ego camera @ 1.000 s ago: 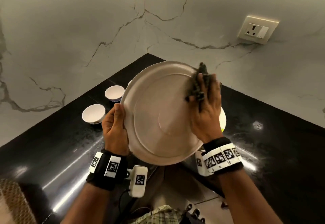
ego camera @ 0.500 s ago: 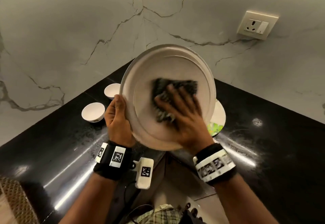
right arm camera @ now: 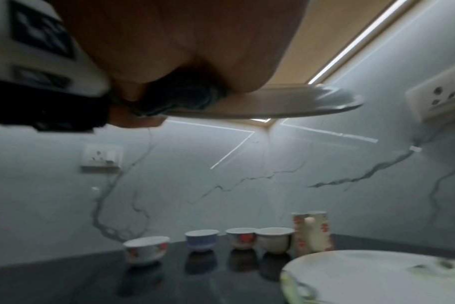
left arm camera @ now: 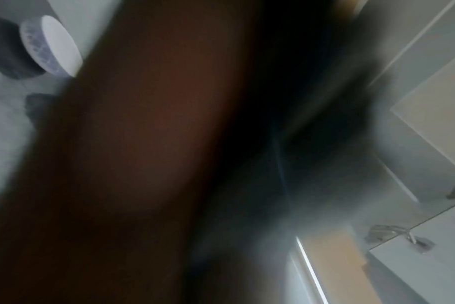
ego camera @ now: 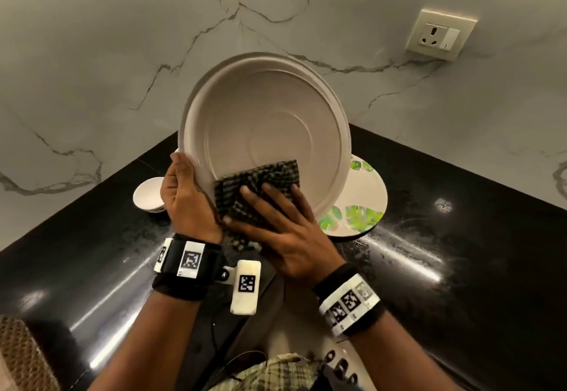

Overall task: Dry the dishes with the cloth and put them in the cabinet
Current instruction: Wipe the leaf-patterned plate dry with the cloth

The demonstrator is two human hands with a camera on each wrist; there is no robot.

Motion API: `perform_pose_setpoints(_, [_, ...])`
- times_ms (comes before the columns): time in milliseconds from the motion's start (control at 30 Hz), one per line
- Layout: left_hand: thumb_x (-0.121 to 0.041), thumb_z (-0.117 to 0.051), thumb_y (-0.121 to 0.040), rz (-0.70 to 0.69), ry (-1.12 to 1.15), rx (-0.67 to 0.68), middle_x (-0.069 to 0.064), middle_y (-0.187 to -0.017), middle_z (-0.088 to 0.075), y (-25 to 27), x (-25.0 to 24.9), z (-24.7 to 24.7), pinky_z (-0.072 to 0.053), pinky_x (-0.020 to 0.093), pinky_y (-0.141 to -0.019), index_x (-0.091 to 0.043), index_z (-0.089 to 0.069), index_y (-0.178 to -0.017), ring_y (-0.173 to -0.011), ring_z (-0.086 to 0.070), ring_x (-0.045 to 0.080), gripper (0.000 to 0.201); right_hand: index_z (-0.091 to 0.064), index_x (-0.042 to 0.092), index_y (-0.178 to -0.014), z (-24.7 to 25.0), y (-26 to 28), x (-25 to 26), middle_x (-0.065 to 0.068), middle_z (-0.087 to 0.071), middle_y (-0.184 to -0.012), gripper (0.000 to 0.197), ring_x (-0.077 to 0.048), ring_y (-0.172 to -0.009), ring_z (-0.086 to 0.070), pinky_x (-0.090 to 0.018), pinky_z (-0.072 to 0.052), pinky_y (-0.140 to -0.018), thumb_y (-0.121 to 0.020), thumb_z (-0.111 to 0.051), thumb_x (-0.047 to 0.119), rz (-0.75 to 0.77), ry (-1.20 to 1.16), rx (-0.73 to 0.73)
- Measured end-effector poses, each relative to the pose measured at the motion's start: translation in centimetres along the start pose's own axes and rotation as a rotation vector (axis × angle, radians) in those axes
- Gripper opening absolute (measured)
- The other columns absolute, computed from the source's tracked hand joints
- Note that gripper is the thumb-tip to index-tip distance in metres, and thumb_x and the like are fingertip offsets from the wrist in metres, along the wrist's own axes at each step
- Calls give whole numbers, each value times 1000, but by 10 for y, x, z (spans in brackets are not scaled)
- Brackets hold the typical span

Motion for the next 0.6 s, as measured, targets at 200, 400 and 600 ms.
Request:
perform_pose_setpoints(200, [-35,-48,-107,57,74,-26,21,-117,-62,1,-4,16,-51,54,-103,0,-63,-124,-109,-61,34,42,-32,45,-154,7,26,-117,-6,-17,-169,53,-31,-157,-9,-63,-19,-122,-104,-49,37,-596,-518,-334])
perform_pose_setpoints(400, [-53,-65,-93,59,135,-187,22,-128,-67,2,-1,10,-51,53,-105,-6,-67,-128,-120,-64,36,58,-41,28,-153,24,6,-89,-9,-17,-169,48,-32,-157,-9,-62,-16,-123,-105,-45,25,-571,-580,-464])
perform_pose_setpoints(600, [-62,-67,-79,174,198,-212,12,-123,-72,-22,22,3,-50,51,-107,-14,-70,-125,-119,-67,30,67,-35,30,-156,-2,-6,11,0,-23,-167,61,-22,-157,-14,-44,-10,-125,-100,-58,37,-38,30,-110])
Point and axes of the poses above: each hand's wrist, its own y-axis away from the middle knuckle, its own z-axis out of the back of the hand, x = y × z, the point moved 4 cm from there along -y, towards the middle knuckle
